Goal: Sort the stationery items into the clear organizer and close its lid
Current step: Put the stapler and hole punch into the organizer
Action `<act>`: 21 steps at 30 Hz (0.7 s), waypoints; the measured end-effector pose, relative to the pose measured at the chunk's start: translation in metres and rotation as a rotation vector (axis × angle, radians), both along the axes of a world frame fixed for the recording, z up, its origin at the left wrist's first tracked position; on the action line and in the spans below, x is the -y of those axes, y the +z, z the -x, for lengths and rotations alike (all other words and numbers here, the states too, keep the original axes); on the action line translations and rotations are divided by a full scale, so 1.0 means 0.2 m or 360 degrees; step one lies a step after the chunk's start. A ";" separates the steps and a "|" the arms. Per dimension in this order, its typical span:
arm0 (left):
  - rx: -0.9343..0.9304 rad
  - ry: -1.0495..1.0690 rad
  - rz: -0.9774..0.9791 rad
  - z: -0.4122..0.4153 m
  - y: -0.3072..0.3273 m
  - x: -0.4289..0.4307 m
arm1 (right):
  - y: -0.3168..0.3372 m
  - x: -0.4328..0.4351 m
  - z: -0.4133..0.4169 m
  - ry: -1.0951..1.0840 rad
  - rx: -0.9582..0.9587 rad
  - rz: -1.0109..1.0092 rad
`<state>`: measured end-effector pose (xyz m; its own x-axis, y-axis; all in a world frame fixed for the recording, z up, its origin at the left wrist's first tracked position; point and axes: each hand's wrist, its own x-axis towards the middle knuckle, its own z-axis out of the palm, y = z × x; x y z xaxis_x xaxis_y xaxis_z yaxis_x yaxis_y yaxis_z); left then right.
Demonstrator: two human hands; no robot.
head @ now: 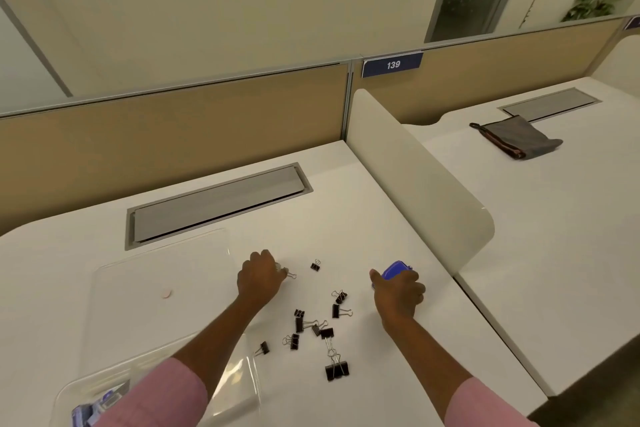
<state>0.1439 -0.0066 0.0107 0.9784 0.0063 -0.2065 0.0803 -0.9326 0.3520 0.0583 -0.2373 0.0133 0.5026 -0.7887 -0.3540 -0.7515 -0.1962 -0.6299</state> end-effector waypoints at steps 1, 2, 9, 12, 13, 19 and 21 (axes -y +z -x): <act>0.0001 0.0030 -0.0024 -0.01 -0.01 0.00 | 0.00 0.01 -0.01 0.0023 -0.0040 0.0060; 0.0005 0.0062 -0.0044 -0.01 -0.02 0.00 | -0.01 0.02 -0.02 0.0048 -0.0076 0.0109; -0.0149 0.0207 -0.0056 -0.06 -0.06 -0.05 | -0.07 0.09 -0.10 0.0117 -0.0145 0.0116; -0.0189 0.0178 -0.0072 -0.06 -0.07 -0.06 | -0.10 0.10 -0.12 0.0119 -0.0179 0.0164; -0.0194 0.0159 -0.0093 -0.05 -0.08 -0.07 | -0.11 0.10 -0.12 0.0111 -0.0201 0.0164; -0.0190 0.0136 -0.0065 -0.04 -0.09 -0.08 | -0.12 0.15 -0.13 0.0157 -0.0303 0.0128; -0.0200 0.0153 -0.0018 -0.04 -0.08 -0.08 | -0.12 0.16 -0.14 0.0155 -0.0299 0.0100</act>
